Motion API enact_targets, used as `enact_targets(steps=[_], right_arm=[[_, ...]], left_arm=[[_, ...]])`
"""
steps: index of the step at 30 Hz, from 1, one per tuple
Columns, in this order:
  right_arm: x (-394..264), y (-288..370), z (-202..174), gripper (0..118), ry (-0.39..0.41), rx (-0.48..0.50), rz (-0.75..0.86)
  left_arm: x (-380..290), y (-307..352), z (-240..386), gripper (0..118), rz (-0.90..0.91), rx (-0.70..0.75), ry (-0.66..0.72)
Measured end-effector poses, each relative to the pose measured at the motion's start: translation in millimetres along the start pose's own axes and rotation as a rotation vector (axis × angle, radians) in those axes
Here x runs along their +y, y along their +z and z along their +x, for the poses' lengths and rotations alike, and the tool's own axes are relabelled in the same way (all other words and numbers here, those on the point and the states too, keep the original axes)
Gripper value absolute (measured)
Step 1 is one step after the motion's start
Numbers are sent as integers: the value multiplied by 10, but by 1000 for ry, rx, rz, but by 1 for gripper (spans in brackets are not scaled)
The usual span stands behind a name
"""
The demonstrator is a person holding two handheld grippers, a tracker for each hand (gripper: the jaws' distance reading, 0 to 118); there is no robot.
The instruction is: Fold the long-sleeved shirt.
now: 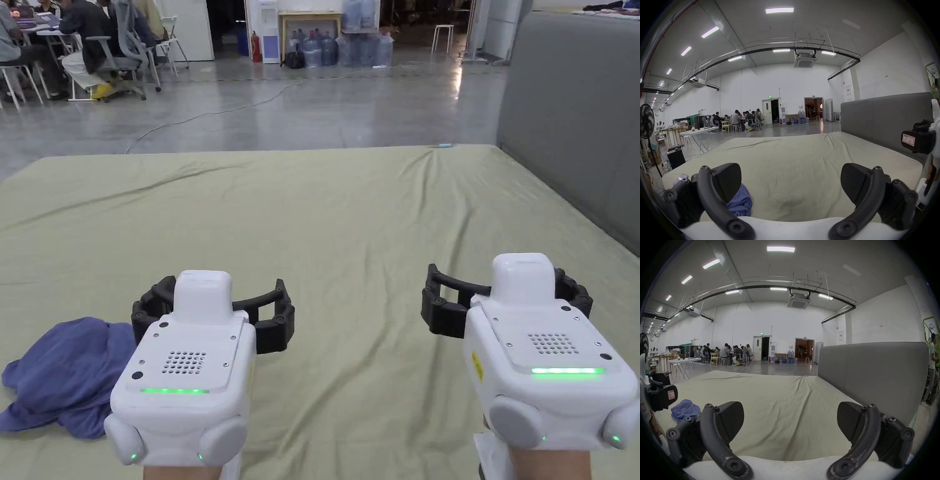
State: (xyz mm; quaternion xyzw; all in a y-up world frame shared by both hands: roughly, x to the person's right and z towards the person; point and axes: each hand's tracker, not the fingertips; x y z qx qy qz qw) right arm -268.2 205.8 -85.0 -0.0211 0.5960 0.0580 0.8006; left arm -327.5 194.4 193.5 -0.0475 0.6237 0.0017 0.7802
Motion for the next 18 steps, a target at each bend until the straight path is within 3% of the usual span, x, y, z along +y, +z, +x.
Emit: enact_targets(steps=[18], right_arm=[[-1,-9,12,114,-9,-7,-4]], left_arm=[[15,1,-24,117,-8,-7,1]])
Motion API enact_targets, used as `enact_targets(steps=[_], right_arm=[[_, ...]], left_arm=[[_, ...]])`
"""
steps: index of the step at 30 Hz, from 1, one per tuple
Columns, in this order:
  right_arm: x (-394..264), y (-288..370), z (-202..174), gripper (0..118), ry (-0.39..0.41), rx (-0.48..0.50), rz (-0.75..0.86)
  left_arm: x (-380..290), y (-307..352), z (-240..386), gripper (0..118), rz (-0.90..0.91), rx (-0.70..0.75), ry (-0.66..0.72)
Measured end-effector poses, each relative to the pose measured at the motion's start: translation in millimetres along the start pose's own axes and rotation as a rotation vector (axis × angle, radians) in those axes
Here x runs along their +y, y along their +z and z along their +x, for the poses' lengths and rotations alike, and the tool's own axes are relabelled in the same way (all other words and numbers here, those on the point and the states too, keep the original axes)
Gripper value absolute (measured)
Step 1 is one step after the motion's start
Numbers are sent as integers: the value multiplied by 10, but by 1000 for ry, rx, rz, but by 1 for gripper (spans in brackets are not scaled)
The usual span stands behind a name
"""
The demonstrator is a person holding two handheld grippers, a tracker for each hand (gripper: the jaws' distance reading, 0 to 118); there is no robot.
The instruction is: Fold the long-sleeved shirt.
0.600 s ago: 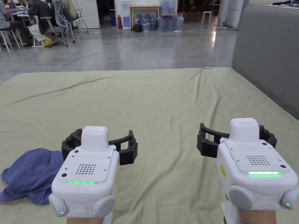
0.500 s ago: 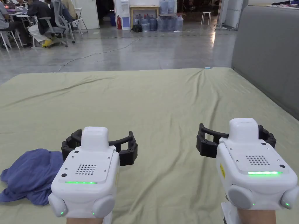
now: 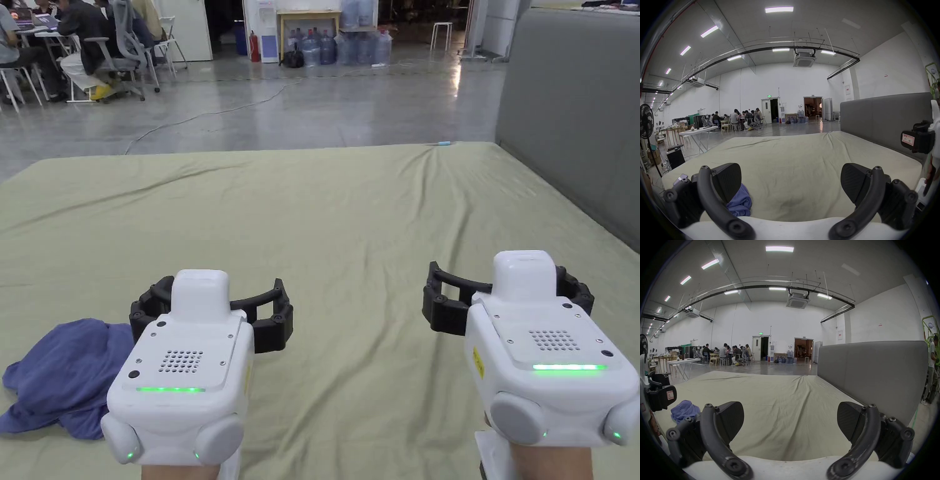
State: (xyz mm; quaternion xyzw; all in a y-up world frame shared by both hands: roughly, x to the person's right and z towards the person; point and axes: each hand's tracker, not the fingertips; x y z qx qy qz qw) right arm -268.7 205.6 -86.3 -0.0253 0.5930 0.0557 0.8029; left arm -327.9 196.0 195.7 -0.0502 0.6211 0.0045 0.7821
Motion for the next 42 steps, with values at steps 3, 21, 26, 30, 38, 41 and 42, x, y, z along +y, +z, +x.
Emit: enact_targets(steps=[3,21,26,30,38,41,42], right_arm=[[0,3,2,114,1,4,-1],[-13,31,-27,114,6,22,-6],[-8,29,2,114,-24,13,-13],[-13,34,1,114,-9,9,-11],[-21,43,-15,114,-6,16,-8],[-19,44,-18,114,-2,22,-9],[-19,45,-20,114,0,24,-9]], left_arm=[[-1,-2,-6,117,-2,2,5],[-27,15,-10,117,-14,-14,12],[-27,29,-23,118,-9,-9,10],[-35,25,-33,117,-14,-8,27],[-42,36,-11,117,-9,-19,17],[-39,41,-7,117,-5,-15,15],[-41,40,-10,117,-5,-15,17]])
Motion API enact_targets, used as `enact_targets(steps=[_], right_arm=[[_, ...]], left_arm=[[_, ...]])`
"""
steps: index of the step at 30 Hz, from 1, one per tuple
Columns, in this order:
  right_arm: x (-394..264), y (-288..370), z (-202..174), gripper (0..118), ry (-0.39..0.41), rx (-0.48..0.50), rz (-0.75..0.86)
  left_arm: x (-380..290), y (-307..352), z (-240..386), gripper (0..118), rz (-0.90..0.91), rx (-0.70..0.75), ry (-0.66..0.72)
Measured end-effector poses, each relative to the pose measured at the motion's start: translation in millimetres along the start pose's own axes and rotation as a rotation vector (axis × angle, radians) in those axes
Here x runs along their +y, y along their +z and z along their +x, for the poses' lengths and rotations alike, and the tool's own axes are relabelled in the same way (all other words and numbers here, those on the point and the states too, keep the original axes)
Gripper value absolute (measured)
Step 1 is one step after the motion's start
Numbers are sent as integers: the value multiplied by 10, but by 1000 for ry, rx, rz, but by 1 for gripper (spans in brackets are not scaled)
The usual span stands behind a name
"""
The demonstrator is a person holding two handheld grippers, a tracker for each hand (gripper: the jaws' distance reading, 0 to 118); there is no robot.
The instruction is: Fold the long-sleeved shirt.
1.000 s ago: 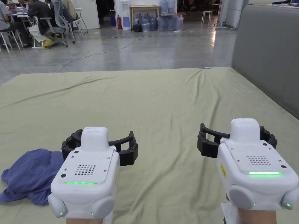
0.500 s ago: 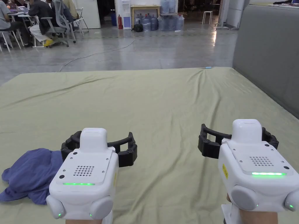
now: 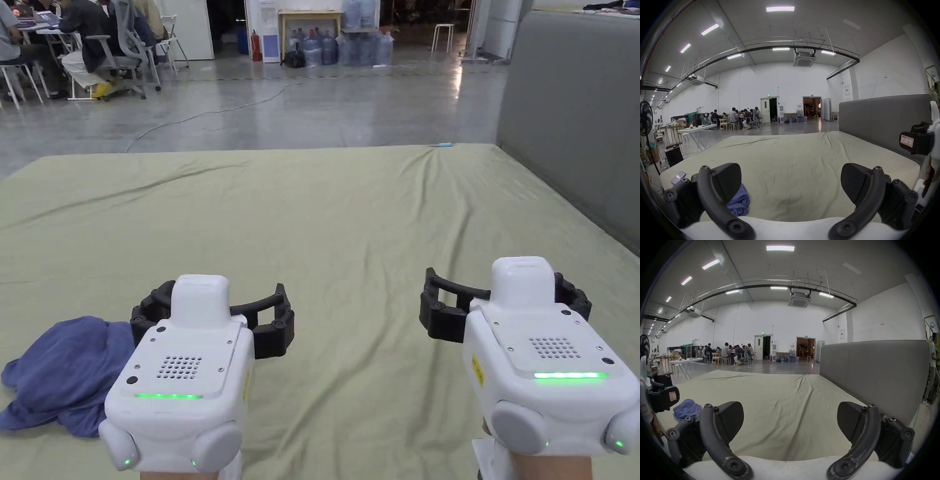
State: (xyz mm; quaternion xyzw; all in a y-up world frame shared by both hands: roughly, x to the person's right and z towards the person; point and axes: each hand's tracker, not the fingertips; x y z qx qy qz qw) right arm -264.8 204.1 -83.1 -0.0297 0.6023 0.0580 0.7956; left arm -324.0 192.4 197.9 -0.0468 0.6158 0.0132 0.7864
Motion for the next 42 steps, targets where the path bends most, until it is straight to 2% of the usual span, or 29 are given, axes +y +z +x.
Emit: enact_targets(steps=[35,38,39,40,41,42], right_arm=[[-24,-48,78,115,11,-23,15],[-5,-49,93,114,9,-25,13],[8,-42,109,107,1,-16,7],[25,-28,126,89,-16,-4,-1],[37,-26,145,49,-43,16,-9],[52,-39,151,0,-40,-8,-13]], left_arm=[[-7,-47,88,117,15,-4,-12],[37,-69,116,115,9,-1,-10],[55,-62,122,100,2,-2,-1],[76,-52,123,63,-3,-6,14],[85,-64,123,10,-14,-15,28],[84,-98,130,0,-52,2,26]])
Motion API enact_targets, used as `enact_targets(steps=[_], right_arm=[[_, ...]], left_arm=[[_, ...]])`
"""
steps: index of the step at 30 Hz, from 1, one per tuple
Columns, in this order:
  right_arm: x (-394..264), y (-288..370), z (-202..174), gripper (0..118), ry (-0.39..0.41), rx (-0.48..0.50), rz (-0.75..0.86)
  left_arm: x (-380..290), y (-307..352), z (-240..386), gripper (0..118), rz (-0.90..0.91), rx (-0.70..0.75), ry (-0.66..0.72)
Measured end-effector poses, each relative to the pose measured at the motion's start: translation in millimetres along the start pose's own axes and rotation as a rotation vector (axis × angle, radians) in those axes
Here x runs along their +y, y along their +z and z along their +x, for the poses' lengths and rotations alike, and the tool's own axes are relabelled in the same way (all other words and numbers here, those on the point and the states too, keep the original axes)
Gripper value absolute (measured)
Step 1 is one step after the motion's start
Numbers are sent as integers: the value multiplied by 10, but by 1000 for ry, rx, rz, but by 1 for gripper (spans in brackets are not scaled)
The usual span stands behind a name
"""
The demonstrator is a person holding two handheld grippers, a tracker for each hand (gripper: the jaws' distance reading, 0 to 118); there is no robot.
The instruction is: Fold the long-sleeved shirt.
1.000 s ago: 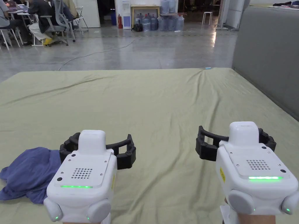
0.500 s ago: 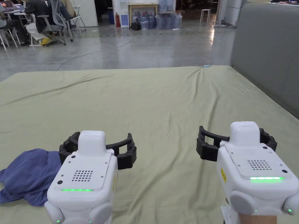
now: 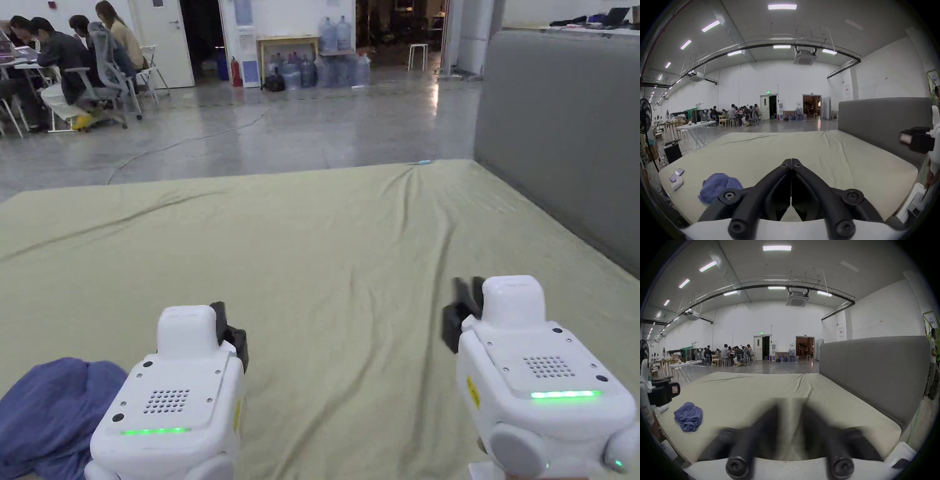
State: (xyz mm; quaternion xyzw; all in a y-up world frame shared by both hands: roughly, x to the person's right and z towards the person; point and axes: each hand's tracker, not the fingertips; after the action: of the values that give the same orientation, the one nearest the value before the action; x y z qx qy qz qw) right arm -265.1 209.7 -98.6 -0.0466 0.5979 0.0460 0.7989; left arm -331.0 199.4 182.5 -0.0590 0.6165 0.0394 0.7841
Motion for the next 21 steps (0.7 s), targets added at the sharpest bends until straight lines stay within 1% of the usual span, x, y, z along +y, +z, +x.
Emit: enact_targets(steps=[1,2,3,4,7,10,13,19,21], right_arm=[[-8,15,6,0,40,-166,-20],[-28,-29,-75,0,9,-73,-15],[-28,-32,-73,0,7,-42,-22],[-7,-14,-22,0,8,-34,-26],[4,-31,-131,0,36,-48,-25],[9,-86,-314,0,45,5,-25],[59,-141,-684,0,37,117,3],[108,-98,-1737,0,44,395,26],[91,-48,-2003,0,51,472,32]], left_arm=[[-1,-17,13,0,0,-5,-5],[-8,-33,3,0,-18,-24,-7],[-17,-29,1,0,-15,-23,-14],[-33,-11,9,0,-7,-12,-30],[-35,22,-74,0,12,8,-10],[-3,91,-305,0,19,64,18],[20,273,-669,0,33,171,14],[37,801,-1502,0,15,427,29],[30,938,-1682,0,1,484,14]])
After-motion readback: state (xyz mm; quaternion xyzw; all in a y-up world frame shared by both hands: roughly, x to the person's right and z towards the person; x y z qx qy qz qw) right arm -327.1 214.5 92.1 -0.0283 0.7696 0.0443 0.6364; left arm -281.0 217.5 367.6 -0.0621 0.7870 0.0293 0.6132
